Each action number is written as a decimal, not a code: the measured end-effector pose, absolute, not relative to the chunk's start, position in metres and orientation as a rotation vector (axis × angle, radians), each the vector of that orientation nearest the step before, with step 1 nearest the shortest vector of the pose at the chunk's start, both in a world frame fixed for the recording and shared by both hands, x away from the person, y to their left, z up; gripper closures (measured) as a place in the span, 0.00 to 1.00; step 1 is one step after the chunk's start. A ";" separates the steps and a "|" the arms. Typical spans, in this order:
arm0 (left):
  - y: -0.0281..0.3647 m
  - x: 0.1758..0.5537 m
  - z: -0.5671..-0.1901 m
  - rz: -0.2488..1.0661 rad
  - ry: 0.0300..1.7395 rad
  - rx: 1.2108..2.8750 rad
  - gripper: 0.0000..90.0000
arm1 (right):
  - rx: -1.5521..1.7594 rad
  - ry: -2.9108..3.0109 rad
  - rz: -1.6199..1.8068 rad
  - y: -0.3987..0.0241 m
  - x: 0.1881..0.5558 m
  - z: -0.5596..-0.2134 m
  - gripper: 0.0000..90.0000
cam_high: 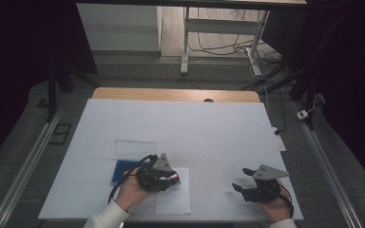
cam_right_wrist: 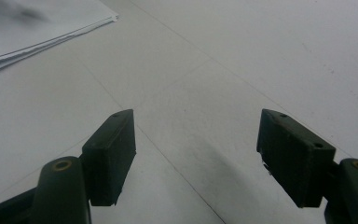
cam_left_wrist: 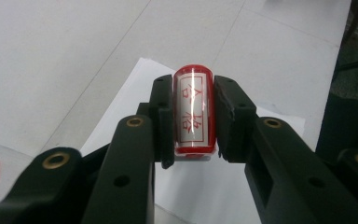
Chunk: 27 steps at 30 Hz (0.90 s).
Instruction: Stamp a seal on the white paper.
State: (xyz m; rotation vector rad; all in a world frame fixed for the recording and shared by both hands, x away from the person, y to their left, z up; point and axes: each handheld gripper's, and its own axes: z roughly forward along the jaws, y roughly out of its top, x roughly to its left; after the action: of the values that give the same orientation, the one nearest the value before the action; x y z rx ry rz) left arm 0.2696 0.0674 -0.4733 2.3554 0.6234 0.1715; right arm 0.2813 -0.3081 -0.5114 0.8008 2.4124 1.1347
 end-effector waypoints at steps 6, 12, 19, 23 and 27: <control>0.066 0.270 -0.477 0.171 0.630 2.375 0.78 | 0.798 2.420 1.134 -0.308 0.281 -0.512 0.31; 0.065 0.271 -0.480 0.175 0.633 2.392 0.78 | 0.795 2.422 1.137 -0.308 0.282 -0.512 0.31; 0.063 0.272 -0.483 0.178 0.638 2.399 0.78 | 0.795 2.423 1.134 -0.308 0.282 -0.512 0.31; 0.062 0.272 -0.484 0.185 0.636 2.408 0.78 | 0.793 2.422 1.130 -0.308 0.282 -0.512 0.31; 0.061 0.272 -0.486 0.184 0.632 2.418 0.78 | 0.791 2.425 1.130 -0.308 0.282 -0.513 0.31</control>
State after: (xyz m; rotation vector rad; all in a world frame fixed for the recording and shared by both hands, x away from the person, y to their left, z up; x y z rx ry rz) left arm 0.2725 0.0606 -0.4862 2.4176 0.6320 0.1840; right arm 0.2819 -0.3080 -0.5129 0.7914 2.4252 1.1303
